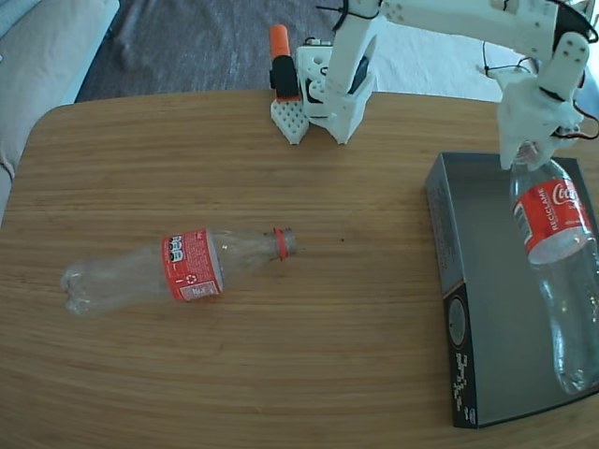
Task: Grasp the bottles and put them in the box.
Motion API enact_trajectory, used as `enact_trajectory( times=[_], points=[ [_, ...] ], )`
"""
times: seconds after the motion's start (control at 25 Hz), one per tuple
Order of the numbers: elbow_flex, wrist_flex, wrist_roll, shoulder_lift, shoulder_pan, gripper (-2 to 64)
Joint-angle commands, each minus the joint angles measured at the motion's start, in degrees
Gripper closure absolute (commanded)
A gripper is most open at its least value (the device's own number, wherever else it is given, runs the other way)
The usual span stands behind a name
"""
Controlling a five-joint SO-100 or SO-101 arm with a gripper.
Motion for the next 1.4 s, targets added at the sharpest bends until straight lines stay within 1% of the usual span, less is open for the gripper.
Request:
enact_trajectory(
  times=[0.0,0.16,0.48,0.68,0.92,1.12,1.36],
  points=[
    [-2.9,-0.1,0.8,0.0,0.3,61.9],
    [-2.5,0.0,4.7,-1.1,0.4,61.9],
    [2.2,-0.3,5.0,-1.8,-0.1,61.8],
    [5.9,-4.8,5.0,-2.1,0.3,61.8],
    [9.0,-8.4,4.9,-3.0,0.5,61.8],
    [8.3,-9.0,4.9,-7.2,3.2,61.8],
    [9.6,-8.9,4.8,-8.3,5.3,61.8]
  ],
)
